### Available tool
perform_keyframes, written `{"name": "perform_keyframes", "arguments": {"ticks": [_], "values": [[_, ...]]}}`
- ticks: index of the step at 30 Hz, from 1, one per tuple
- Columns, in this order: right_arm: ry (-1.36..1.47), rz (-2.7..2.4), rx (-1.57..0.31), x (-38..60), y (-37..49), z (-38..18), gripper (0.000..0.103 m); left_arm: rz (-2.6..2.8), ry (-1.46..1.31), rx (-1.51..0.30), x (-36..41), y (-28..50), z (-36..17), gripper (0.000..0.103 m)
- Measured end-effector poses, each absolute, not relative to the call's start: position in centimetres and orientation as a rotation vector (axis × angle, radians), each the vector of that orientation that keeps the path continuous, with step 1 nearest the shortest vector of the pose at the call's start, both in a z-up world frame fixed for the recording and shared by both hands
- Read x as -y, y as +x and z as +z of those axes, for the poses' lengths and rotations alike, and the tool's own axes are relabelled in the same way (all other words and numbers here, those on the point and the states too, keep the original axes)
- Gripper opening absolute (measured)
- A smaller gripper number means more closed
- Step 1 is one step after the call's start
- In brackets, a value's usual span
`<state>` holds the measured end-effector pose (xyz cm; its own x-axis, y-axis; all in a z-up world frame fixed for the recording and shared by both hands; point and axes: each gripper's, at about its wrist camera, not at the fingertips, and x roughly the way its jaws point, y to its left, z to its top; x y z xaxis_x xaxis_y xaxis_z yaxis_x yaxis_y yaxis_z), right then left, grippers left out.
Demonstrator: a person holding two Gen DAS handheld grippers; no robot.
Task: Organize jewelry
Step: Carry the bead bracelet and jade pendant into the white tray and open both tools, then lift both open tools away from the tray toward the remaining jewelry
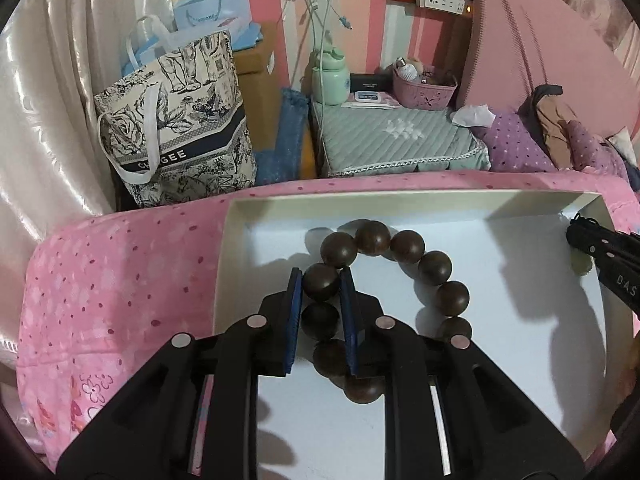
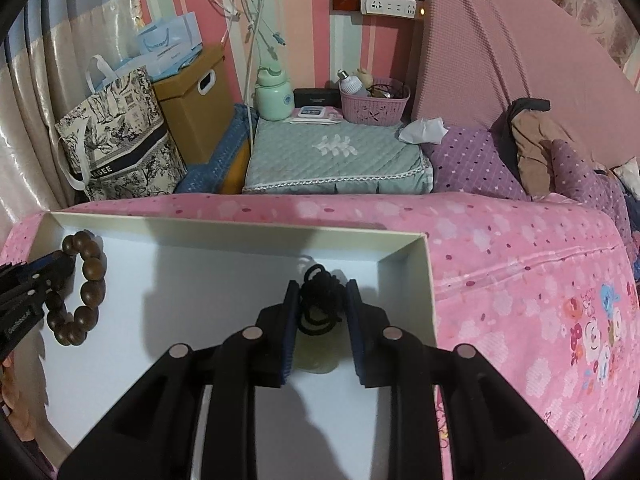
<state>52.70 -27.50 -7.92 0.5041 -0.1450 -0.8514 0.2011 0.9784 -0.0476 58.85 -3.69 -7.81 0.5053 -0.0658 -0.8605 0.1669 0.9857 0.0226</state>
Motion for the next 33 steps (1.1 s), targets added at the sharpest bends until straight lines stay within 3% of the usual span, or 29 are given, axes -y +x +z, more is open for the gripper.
{"name": "perform_keyframes", "arguments": {"ticks": [3, 6, 9, 11, 13, 17, 18, 21, 33], "values": [[0.045, -0.219, -1.023, 27.5, 52.4, -7.7, 0.042, -0.133, 0.104, -1.022, 3.6, 58.6, -7.5, 0.023], [0.041, -0.217, -0.990, 27.6, 51.8, -6.5, 0.045, -0.133, 0.125, -0.986, 4.0, 57.6, -6.3, 0.041], [0.065, -0.193, -0.935, 27.7, 50.5, -4.0, 0.046, -0.158, 0.108, -0.933, 4.1, 56.1, -4.0, 0.048], [0.061, -0.191, -0.892, 27.6, 49.3, -2.1, 0.050, -0.159, 0.096, -0.883, 3.9, 54.6, -1.6, 0.062], [0.060, -0.194, -0.834, 27.5, 47.2, 0.4, 0.057, -0.140, 0.069, -0.824, 3.0, 52.7, 1.2, 0.083], [0.061, -0.197, -0.752, 27.4, 42.6, 4.7, 0.070, -0.109, 0.051, -0.719, 1.0, 47.8, 6.1, 0.099], [0.055, -0.201, -0.732, 27.3, 41.3, 5.5, 0.077, -0.102, 0.046, -0.692, 0.3, 45.9, 7.3, 0.100], [0.023, -0.209, -0.660, 26.6, 36.3, 7.6, 0.085, -0.065, 0.058, -0.677, -0.9, 42.0, 8.8, 0.100], [0.054, -0.205, -0.689, 25.2, 23.9, 7.1, 0.086, -0.005, 0.059, -0.703, -5.7, 27.3, 7.1, 0.100]]}}
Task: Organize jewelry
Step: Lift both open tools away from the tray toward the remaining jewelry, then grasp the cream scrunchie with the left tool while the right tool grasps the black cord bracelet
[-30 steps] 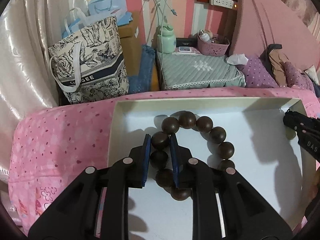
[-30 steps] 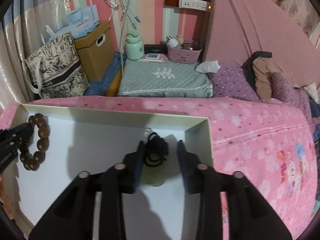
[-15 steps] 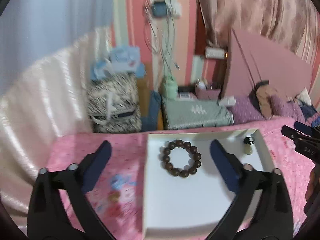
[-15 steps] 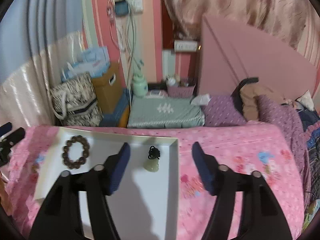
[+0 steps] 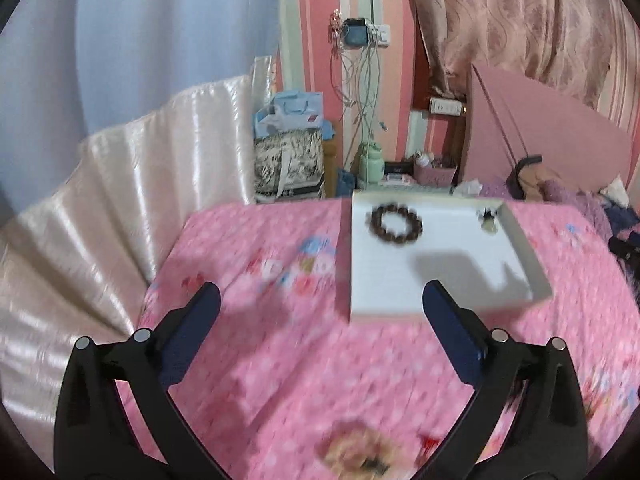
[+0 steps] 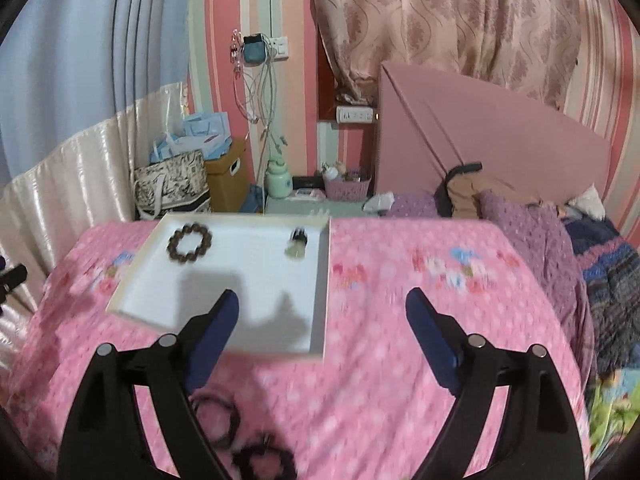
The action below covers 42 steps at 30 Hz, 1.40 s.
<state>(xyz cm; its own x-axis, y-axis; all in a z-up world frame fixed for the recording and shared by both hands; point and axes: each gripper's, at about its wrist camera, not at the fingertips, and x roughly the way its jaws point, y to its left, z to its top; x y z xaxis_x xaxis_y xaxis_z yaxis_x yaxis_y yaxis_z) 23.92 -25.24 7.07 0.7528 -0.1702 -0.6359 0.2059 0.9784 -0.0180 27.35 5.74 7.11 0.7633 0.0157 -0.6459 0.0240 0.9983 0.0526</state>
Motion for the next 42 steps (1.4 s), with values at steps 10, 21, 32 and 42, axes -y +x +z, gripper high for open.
{"name": "perform_keyframes", "arguments": {"ticks": [10, 21, 32, 42], "values": [[0.014, -0.220, -0.756, 22.9, 18.6, 2.0, 0.086, -0.036, 0.030, -0.811, -6.2, 22.3, 1.9, 0.100], [0.049, -0.211, -0.829, 22.0, 17.8, -2.1, 0.086, -0.048, 0.018, -0.873, -6.4, 21.2, -2.1, 0.100], [0.049, -0.177, -0.881, 18.7, 22.2, -4.8, 0.084, -0.063, 0.038, -0.896, -6.8, 22.2, -3.9, 0.100], [0.040, -0.170, -0.991, 17.8, 25.0, -7.8, 0.066, -0.082, 0.026, -0.963, -7.3, 23.6, -6.5, 0.080]]}}
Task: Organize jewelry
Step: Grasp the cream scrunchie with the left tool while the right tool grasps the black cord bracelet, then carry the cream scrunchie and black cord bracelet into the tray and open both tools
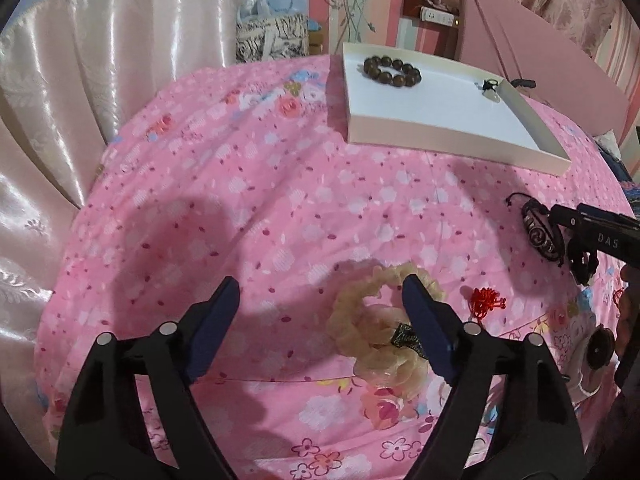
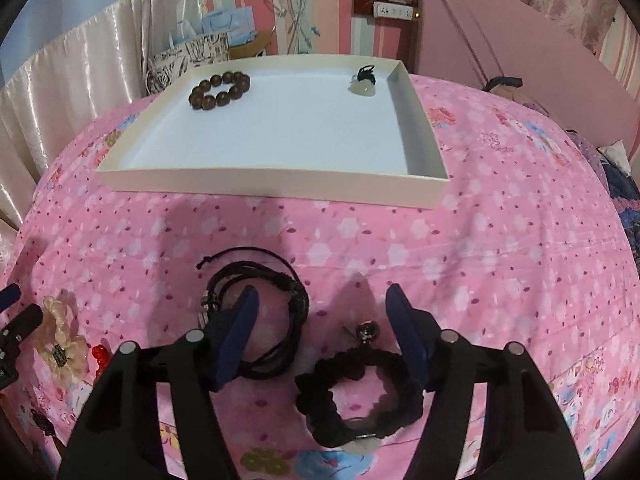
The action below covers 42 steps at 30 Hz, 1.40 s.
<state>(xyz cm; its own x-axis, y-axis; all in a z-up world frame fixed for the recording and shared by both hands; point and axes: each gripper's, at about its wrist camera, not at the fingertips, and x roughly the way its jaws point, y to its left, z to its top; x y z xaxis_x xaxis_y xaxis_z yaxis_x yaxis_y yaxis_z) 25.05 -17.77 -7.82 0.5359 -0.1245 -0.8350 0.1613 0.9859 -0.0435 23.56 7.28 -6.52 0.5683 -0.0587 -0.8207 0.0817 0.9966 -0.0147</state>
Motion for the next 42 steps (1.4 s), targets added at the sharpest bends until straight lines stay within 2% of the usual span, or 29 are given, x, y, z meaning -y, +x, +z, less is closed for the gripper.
{"name": "perform_keyframes", "arguments": {"ticks": [4, 6, 8, 9, 12, 14, 15, 19, 20, 21, 23, 30, 42], "values": [[0.040, -0.172, -1.041, 17.8, 25.6, -8.6, 0.066, -0.106, 0.031, -1.008, -6.9, 24.0, -7.7, 0.065], [0.043, -0.163, -1.079, 17.7, 25.9, -9.2, 0.062, -0.118, 0.032, -1.028, -6.7, 24.2, -8.3, 0.060], [0.040, -0.164, -1.095, 17.7, 26.1, -9.4, 0.061, -0.125, 0.033, -1.041, -6.6, 24.3, -8.6, 0.051], [0.037, -0.163, -1.103, 17.7, 26.2, -9.5, 0.061, -0.125, 0.034, -1.045, -6.5, 24.4, -8.7, 0.042], [0.026, -0.161, -1.112, 17.5, 26.4, -9.5, 0.060, -0.124, 0.038, -1.047, -6.5, 24.5, -8.9, 0.036], [0.024, -0.145, -1.109, 17.3, 26.4, -9.5, 0.052, -0.118, 0.039, -1.045, -6.5, 24.5, -8.9, 0.030], [0.017, -0.137, -1.108, 17.1, 26.4, -9.4, 0.048, -0.117, 0.042, -1.044, -6.4, 24.5, -8.9, 0.022], [0.022, -0.124, -1.104, 17.1, 26.4, -9.2, 0.031, -0.119, 0.059, -1.040, -6.1, 24.5, -8.8, 0.012], [0.031, -0.118, -1.102, 17.2, 26.4, -9.1, 0.020, -0.118, 0.064, -1.039, -6.0, 24.5, -8.8, 0.012], [0.041, -0.111, -1.101, 17.4, 26.3, -9.0, 0.014, -0.111, 0.071, -1.036, -5.8, 24.5, -8.7, 0.010], [0.069, -0.098, -1.098, 17.9, 26.3, -8.9, 0.010, -0.107, 0.074, -1.032, -5.7, 24.5, -8.5, 0.009], [0.110, -0.076, -1.011, 19.0, 26.1, -6.8, 0.010, -0.123, 0.066, -0.975, -5.4, 24.5, -6.3, 0.007], [0.118, -0.070, -0.833, 20.9, 28.7, 1.5, 0.010, -0.214, 0.046, -0.826, -2.7, 29.1, 3.3, 0.007]]}}
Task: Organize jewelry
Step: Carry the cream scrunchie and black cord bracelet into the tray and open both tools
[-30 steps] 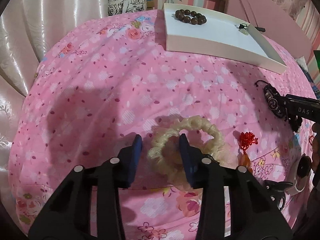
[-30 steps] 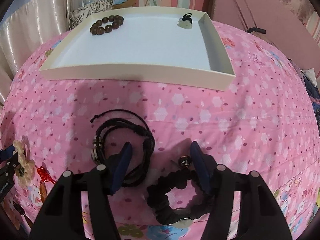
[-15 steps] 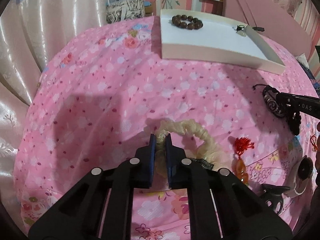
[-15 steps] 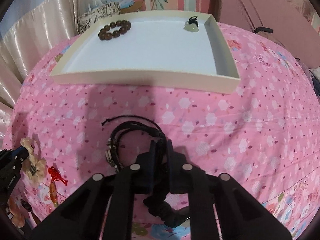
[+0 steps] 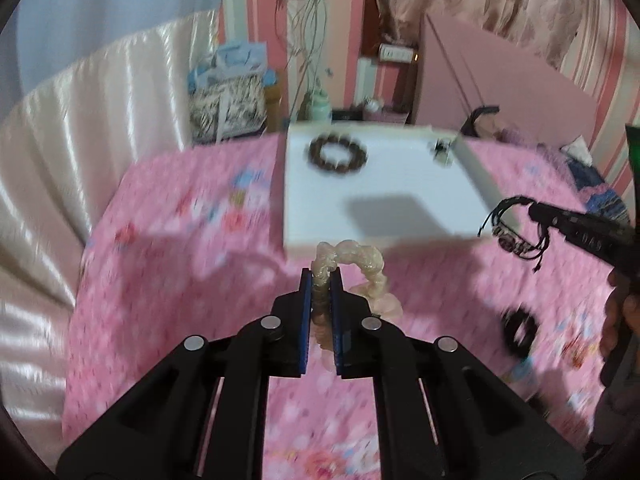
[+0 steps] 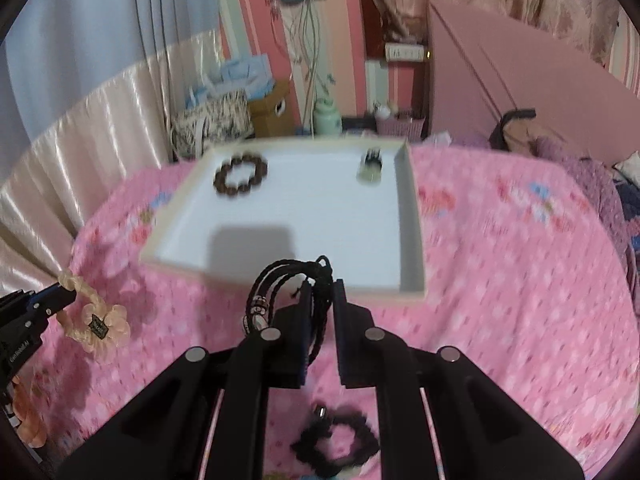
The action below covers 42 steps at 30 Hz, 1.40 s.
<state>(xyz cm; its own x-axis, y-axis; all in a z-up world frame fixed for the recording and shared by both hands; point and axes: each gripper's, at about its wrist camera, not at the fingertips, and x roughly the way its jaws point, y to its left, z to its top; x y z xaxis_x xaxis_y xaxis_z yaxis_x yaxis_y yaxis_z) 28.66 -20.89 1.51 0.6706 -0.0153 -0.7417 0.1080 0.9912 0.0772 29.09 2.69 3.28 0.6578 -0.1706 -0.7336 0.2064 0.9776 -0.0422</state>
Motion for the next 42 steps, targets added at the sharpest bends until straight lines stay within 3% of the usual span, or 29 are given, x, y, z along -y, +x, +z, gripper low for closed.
{"name": "perform_keyframes", "arguments": {"ticks": [10, 18, 26, 42], "values": [[0.099, -0.141, -0.786, 23.4, 35.6, 3.9, 0.010, -0.220, -0.003, -0.860, 0.6, 40.4, 4.7, 0.007], [0.124, -0.177, -0.855, 26.0, 42.2, -1.2, 0.010, -0.196, 0.002, -0.969, 3.0, 47.5, -0.6, 0.007], [0.127, -0.208, -0.933, 26.9, 44.3, -6.2, 0.010, -0.152, 0.032, -1.065, 2.8, 50.3, -6.1, 0.007], [0.054, -0.231, -1.032, 25.9, 45.8, -7.9, 0.011, -0.084, 0.159, -1.039, 3.9, 50.3, -7.6, 0.014]]}}
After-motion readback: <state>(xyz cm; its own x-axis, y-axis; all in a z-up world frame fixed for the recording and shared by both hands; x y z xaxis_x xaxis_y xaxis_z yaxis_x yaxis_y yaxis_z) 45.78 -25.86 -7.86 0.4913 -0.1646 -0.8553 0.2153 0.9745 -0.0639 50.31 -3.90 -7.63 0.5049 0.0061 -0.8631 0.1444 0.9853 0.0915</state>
